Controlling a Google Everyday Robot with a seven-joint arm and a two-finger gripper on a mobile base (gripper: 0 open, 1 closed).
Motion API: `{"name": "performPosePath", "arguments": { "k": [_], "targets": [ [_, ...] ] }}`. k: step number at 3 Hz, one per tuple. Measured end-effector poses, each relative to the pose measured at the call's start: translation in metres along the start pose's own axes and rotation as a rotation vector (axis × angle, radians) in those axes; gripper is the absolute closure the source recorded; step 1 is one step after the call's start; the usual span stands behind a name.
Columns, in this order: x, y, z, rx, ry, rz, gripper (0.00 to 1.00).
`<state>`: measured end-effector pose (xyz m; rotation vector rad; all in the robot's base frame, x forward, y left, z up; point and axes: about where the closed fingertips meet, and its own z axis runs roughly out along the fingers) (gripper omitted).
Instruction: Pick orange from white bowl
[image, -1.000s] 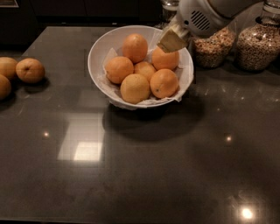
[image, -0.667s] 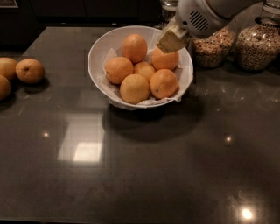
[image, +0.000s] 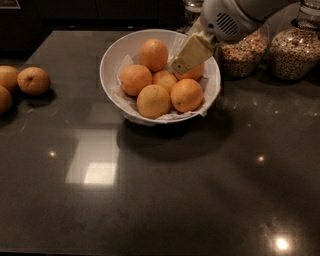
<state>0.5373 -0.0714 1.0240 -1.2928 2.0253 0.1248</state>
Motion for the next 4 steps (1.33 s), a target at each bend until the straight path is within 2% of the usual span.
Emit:
{"name": "performPosePath", "arguments": {
  "k": [1,2,3,4],
  "targets": [
    [0.0,0.0,0.0,0.0,0.0,0.0,0.0],
    [0.0,0.0,0.0,0.001,-0.001,0.002,0.0],
    [-0.005,-0.006,0.009,0.037,-0.004,0.01,0.0],
    [-0.008,-0.022,0.027,0.089,-0.009,0.059,0.0]
  ]
}}
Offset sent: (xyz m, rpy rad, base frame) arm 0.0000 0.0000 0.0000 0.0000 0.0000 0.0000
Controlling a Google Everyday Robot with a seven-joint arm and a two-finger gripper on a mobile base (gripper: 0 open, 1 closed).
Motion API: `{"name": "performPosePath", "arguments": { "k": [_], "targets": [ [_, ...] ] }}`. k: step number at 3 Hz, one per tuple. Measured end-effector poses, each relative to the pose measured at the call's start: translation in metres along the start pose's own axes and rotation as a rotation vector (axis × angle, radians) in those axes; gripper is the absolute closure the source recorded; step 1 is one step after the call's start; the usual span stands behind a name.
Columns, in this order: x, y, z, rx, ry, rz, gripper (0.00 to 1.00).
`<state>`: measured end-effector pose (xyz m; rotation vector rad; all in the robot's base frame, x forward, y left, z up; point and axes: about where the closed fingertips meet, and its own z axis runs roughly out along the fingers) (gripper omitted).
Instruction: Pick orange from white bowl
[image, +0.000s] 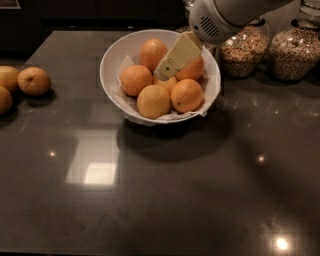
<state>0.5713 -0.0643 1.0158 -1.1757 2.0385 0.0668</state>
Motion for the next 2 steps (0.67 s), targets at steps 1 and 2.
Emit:
{"name": "performPosePath", "arguments": {
  "k": [1,2],
  "targets": [
    [-0.001,-0.0188,0.0222,0.036,-0.012,0.079,0.0],
    [-0.0013,-0.0185,0.0221,0.036,-0.013,0.077,0.0]
  ]
}}
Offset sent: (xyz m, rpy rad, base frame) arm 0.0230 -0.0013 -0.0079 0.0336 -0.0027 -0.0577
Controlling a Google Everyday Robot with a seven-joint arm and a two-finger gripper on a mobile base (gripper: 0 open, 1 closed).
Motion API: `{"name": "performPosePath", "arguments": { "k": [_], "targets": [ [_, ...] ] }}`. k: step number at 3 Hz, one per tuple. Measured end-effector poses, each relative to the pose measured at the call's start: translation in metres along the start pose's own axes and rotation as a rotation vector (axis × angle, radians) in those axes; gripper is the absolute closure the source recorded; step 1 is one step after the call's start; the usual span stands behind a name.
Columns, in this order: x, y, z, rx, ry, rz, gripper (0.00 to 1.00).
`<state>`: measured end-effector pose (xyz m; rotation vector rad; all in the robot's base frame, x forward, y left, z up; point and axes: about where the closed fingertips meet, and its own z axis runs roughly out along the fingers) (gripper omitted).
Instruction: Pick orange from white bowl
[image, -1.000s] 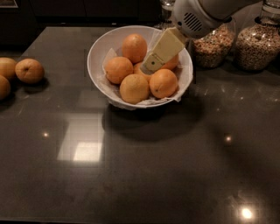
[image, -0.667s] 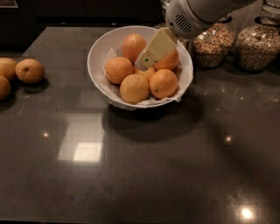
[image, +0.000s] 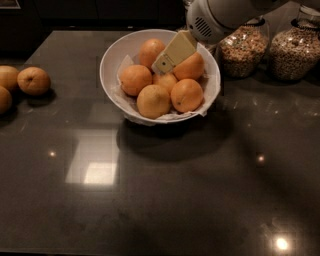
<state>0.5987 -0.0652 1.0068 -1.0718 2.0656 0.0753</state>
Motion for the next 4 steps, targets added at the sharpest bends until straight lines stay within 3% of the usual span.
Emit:
{"name": "performPosePath", "arguments": {
  "k": [3,4],
  "targets": [
    [-0.027,-0.01,0.054,-0.044,-0.061,0.102,0.0],
    [-0.032,-0.013,0.071,-0.046,-0.06,0.119,0.08]
  ]
}}
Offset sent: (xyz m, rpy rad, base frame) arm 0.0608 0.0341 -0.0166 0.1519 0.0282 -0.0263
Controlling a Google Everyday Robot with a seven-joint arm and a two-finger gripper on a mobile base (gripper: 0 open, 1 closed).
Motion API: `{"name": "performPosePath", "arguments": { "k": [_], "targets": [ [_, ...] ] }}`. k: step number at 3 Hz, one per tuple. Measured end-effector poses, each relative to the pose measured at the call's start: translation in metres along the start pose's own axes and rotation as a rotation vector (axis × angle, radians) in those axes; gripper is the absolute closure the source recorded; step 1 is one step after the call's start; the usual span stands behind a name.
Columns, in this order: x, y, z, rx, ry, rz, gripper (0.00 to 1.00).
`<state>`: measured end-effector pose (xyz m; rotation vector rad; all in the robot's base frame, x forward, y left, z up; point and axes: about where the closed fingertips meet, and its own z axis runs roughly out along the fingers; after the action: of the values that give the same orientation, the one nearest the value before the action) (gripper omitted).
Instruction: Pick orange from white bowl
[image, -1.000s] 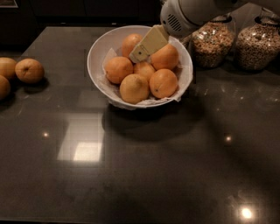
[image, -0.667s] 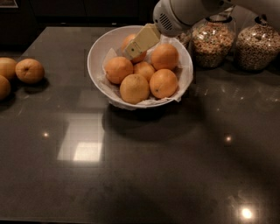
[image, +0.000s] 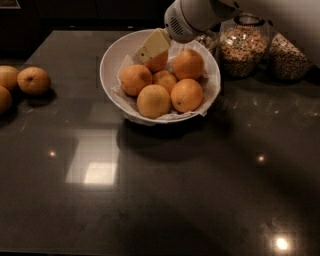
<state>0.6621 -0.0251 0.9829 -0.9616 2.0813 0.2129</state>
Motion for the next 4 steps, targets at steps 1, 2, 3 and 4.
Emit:
{"name": "performPosePath", "arguments": {
  "k": [1,2,3,4],
  "targets": [
    [-0.005,-0.005,0.012,0.008,0.0,0.005,0.12],
    [-0.007,-0.009,0.022,0.016,0.004,0.008,0.18],
    [-0.006,-0.013,0.03,0.022,0.015,0.017,0.25],
    [-0.006,-0.015,0.035,0.024,0.026,0.022,0.29]
  ]
}}
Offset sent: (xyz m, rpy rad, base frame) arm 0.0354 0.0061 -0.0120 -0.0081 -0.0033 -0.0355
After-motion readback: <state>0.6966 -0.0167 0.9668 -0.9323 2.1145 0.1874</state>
